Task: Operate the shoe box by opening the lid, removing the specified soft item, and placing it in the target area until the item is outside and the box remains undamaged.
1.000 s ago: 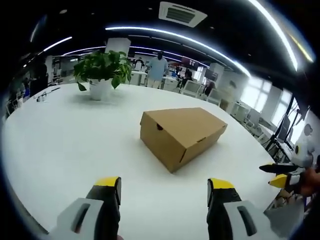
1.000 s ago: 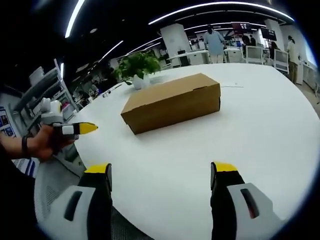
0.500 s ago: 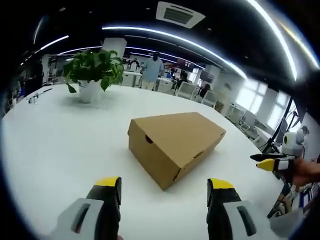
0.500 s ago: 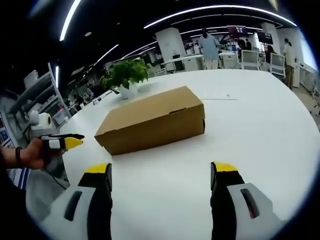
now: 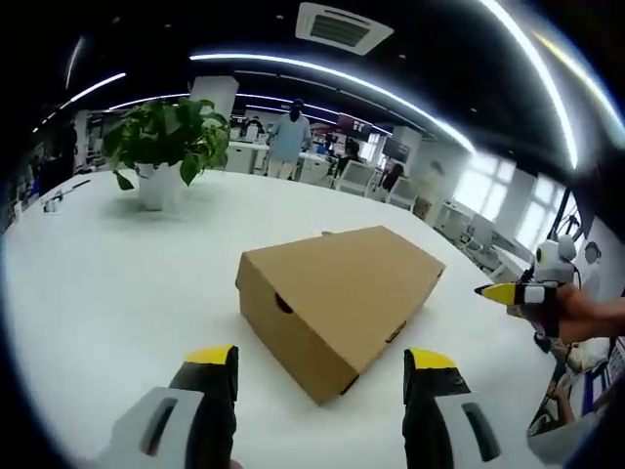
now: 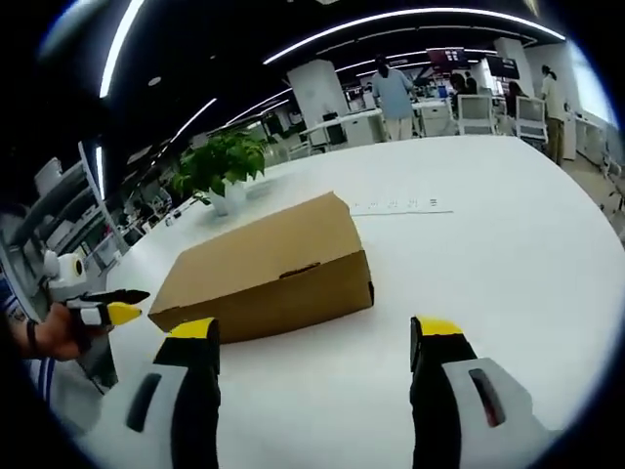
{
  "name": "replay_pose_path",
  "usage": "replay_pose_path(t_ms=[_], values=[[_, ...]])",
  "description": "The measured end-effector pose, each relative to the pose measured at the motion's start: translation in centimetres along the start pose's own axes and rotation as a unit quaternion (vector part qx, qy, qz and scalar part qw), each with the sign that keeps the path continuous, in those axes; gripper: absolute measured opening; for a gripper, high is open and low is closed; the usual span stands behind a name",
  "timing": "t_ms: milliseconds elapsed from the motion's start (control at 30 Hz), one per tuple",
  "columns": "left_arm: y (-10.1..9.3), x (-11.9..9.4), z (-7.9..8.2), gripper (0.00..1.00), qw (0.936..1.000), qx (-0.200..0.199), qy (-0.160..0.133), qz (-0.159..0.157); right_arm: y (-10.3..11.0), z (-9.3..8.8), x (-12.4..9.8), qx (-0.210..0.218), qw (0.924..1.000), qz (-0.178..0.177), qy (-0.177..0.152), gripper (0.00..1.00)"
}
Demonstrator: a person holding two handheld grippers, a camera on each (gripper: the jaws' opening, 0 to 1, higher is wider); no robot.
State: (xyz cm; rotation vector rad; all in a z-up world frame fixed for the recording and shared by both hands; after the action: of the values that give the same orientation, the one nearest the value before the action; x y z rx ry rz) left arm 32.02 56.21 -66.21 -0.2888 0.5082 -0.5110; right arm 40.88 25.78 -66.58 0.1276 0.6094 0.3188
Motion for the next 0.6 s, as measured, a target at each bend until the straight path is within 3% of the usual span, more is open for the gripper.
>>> replay_pose_path(t_ms=[333,600], values=[[0.2,2.0,0.1,0.70,0.9998,0.007,0.009,-0.017,-0.3,2.2,3.6,0.016,0.9999,0.003,0.000,0.74],[0.6,2.6,0.3,0.70,0.9998,0.001,0.011,-0.018,0.0,2.4,6.1,0.016,0.9997,0.006,0.016,0.73]])
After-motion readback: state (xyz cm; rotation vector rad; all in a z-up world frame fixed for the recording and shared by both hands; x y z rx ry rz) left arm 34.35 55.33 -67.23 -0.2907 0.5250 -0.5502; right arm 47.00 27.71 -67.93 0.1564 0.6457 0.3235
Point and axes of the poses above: the point that each gripper's makers call its tool centre point, and the gripper's own axes: x roughly forward along the fingers, y roughly to its left, z roughly out of its top, the point moved 5 cm from there along -x, roughly backward along the fingers, and after that the axes turned 14 degrees about -z, right-handed, at the moved point
